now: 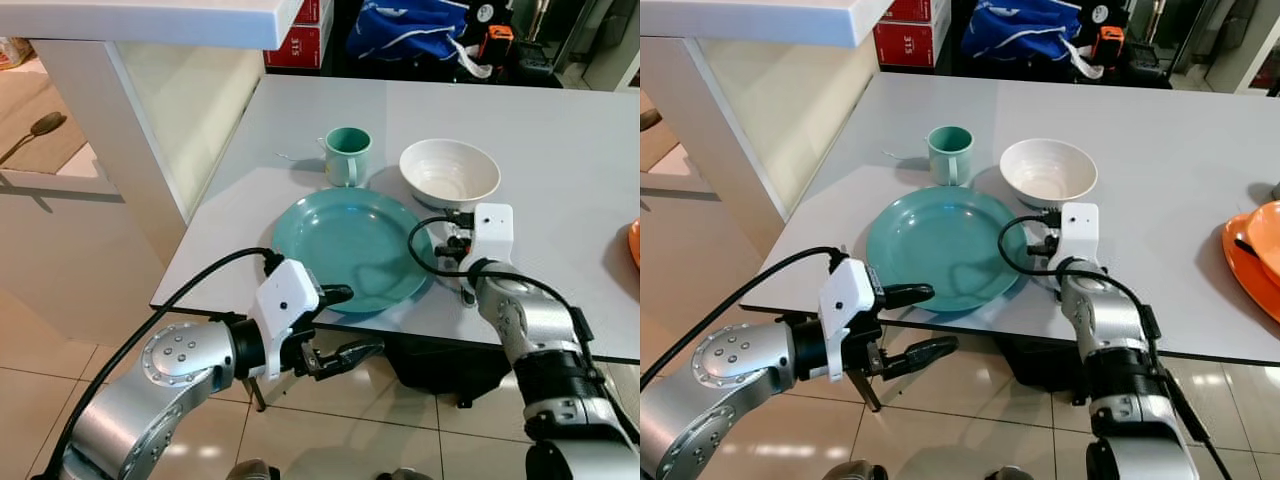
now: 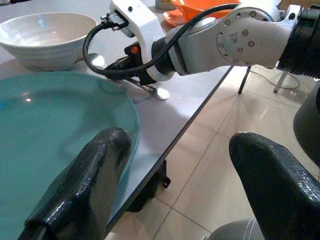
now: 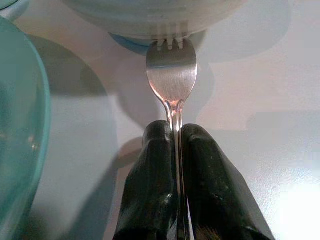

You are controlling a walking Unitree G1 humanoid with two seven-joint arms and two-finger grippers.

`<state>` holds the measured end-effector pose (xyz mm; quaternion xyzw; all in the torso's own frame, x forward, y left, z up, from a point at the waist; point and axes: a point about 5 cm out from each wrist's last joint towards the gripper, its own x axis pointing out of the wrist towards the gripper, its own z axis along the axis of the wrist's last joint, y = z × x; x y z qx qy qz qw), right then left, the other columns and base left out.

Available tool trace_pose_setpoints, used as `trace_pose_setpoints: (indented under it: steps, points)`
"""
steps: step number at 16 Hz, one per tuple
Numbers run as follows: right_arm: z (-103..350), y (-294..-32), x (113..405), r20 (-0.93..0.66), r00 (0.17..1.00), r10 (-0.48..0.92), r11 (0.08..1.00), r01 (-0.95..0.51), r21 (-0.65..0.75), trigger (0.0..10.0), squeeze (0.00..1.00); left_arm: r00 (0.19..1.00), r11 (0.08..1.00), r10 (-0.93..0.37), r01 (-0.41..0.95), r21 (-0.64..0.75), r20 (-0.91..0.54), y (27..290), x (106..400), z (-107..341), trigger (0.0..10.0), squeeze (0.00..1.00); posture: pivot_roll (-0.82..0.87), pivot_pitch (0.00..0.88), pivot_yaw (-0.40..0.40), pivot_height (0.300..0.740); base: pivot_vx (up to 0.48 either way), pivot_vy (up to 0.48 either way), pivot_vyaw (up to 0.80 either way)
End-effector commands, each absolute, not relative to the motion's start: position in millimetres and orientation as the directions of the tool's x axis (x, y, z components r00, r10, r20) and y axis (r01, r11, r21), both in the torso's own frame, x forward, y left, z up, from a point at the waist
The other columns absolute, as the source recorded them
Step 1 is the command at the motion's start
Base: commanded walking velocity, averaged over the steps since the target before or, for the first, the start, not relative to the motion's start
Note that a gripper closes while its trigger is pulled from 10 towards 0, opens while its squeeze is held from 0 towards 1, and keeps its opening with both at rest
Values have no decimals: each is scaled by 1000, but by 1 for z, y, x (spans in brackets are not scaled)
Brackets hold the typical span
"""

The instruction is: Setting the table

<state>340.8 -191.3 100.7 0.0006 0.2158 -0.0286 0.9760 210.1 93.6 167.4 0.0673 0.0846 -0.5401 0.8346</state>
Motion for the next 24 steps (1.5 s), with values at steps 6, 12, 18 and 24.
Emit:
trace_pose_setpoints:
  steps: [6, 12, 18, 24]
  points:
    - [96, -198, 343, -430, 900, -64, 998, 47, -50, 10000, 325, 394, 395, -896, 918, 38, -203, 93, 209, 173, 10000, 0, 68, 51, 40, 740, 0, 0, 0]
    - [94, -203, 344, -430, 900, -71, 997, 56, -47, 10000, 1000, 394, 394, -897, 918, 42, -201, 93, 210, 174, 10000, 0, 69, 50, 44, 740, 0, 0, 0]
    - [118, -208, 328, -335, 942, 4, 1000, 7, 30, 10000, 0, 445, 440, -877, 895, 68, -183, 98, 214, 177, 10000, 0, 73, 45, 39, 740, 0, 0, 0]
    - [183, -209, 253, -15, 999, -28, 997, 29, 73, 10000, 0, 729, 715, -681, 683, 146, -76, 119, 237, 183, 10000, 0, 40, 38, 39, 740, 0, 80, 0]
